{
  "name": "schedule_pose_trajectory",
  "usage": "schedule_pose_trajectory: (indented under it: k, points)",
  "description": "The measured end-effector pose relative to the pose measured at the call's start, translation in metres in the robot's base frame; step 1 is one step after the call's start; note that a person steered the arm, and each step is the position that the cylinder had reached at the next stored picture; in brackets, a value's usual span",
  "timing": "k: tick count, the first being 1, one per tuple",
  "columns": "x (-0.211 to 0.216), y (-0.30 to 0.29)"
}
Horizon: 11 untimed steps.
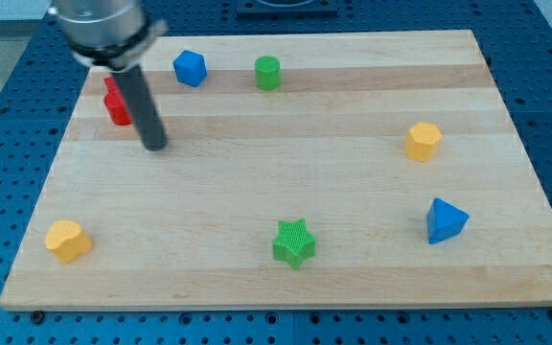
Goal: Point at the green circle
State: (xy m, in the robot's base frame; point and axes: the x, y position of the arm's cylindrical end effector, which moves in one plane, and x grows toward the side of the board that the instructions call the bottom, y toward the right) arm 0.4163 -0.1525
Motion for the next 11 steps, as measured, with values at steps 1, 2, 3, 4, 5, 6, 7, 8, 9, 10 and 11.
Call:
schedule_pose_trajectory:
  k: [1, 2, 3, 4, 5, 6, 7, 8, 9, 10, 11]
  points:
    - [0.001, 0.079]
    - [0.001, 0.138]
    - [-0.004, 0.185]
    - [-0.019, 0.205]
    - [-0.038, 0.227]
    - [-0.061, 0.244]
    - [-0.099, 0.244]
    - [-0.143, 0.242]
    - [-0.172, 0.219]
    - [-0.193, 0.182]
    - [-0.191, 0.158]
